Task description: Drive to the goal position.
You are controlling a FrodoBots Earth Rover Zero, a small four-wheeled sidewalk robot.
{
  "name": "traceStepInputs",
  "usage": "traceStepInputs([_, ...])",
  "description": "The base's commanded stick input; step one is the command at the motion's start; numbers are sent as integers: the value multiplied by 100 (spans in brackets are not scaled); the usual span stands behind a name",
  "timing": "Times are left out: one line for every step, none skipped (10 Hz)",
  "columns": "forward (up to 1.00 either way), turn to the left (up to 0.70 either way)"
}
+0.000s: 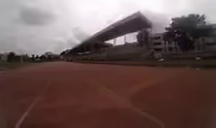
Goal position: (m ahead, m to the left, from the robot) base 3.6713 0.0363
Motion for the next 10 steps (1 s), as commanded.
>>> traceStepInputs([70,0])
traceStepInputs([70,0])
traceStepInputs([70,0])
traceStepInputs([70,0])
traceStepInputs([70,0])
traceStepInputs([70,0])
traceStepInputs([70,0])
traceStepInputs([70,0])
traceStepInputs([70,0])
traceStepInputs([70,0])
